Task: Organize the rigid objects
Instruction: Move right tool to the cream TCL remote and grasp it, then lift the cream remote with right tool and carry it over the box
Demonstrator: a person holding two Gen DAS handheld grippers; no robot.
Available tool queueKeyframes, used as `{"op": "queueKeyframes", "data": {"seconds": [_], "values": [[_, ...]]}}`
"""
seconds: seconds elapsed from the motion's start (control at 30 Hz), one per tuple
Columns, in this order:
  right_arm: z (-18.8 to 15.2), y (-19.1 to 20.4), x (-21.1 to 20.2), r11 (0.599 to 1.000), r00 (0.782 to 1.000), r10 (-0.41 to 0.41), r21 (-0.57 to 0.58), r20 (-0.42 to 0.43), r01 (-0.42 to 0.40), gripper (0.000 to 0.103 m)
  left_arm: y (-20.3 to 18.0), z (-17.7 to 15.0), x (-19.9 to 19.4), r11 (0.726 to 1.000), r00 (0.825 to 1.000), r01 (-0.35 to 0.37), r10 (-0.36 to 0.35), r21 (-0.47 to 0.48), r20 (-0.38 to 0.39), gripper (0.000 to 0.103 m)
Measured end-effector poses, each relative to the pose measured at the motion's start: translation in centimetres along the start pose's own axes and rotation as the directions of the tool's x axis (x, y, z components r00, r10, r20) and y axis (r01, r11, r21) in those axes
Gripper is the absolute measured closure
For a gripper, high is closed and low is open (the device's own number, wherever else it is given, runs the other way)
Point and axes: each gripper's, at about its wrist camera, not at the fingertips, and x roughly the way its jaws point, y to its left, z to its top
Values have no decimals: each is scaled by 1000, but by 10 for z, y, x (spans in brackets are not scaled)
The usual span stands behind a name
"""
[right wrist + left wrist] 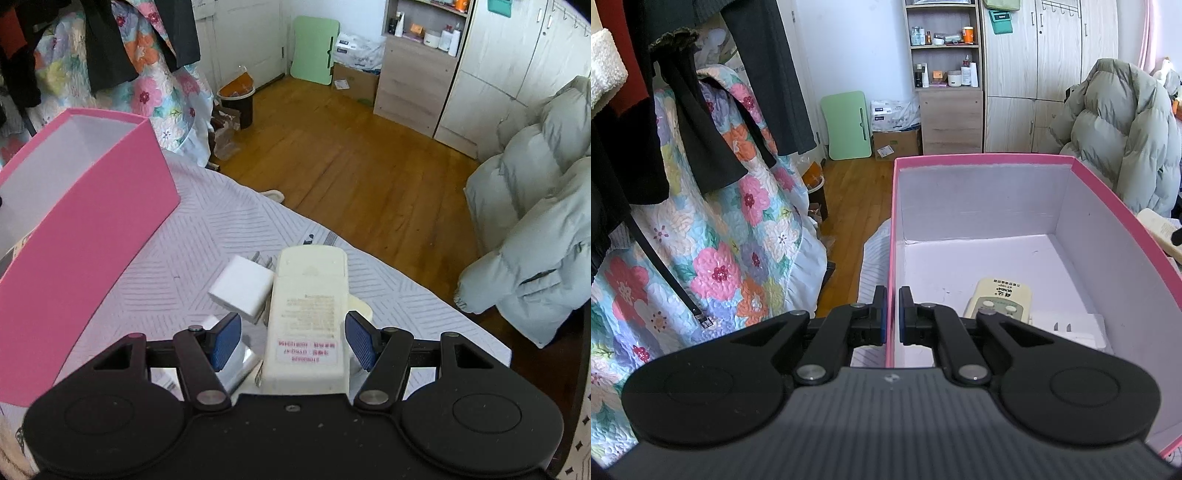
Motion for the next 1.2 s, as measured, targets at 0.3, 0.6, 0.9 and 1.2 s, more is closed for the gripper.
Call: {"op": "queueKeyframes", "data": {"seconds": [0.3,0.6,0.9,1.2], "values": [[11,6,34,992,994,-101,-81,-52,97,35,4,0,0,1000,1000,3,-2,-12,3,98],[8,11,30,989,992,-129,-71,1,129,41,4,-2,-2,1000,1000,4,-4,-11,3,98],[-23,27,-30,994,986,-105,8,126,105,42,7,-1,-2,1000,1000,7,-6,-14,4,98],[-47,57,-84,999,971,-52,5,231,52,43,8,1,-1,1000,1000,8,-8,-13,4,98]]}}
